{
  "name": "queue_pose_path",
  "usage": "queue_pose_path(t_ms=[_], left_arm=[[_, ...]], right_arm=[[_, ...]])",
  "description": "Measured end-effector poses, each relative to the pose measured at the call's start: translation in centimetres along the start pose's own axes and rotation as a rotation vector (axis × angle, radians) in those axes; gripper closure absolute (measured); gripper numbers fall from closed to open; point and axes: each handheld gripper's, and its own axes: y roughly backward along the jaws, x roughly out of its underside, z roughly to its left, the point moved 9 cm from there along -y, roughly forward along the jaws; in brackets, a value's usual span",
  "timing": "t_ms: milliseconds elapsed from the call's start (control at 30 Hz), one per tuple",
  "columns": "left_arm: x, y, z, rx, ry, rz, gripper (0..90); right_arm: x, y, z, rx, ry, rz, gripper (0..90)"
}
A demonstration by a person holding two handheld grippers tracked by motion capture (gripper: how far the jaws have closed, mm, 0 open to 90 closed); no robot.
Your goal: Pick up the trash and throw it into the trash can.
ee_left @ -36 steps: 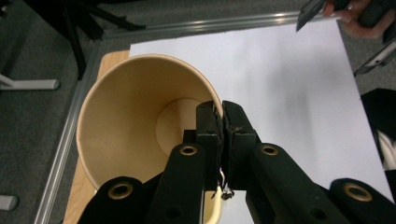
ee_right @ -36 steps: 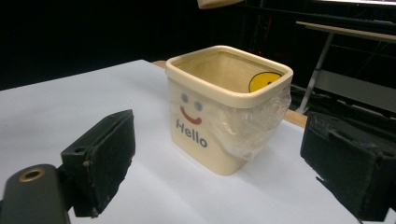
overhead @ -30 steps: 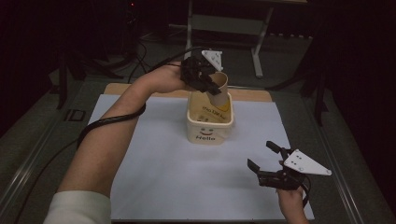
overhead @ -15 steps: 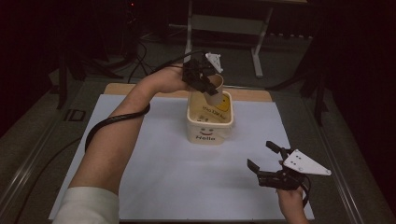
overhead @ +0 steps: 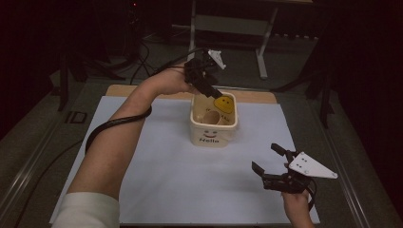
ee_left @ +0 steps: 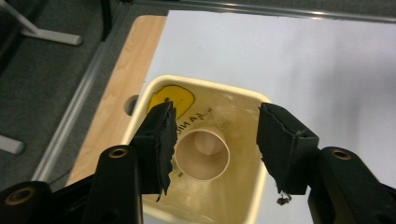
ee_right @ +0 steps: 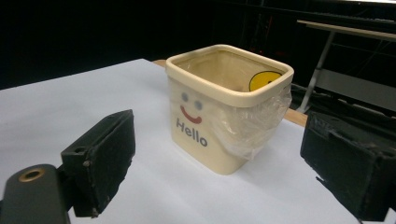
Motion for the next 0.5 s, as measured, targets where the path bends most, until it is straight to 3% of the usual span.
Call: queue_pose_path(t_ms=[500], left_arm=[[0.3,2.3,-2.5,0.032,-0.009,-0.048,37.1]], right_arm=[[-0.1,-0.1,0.1,-0.003,-0.002,0.001,10.2]])
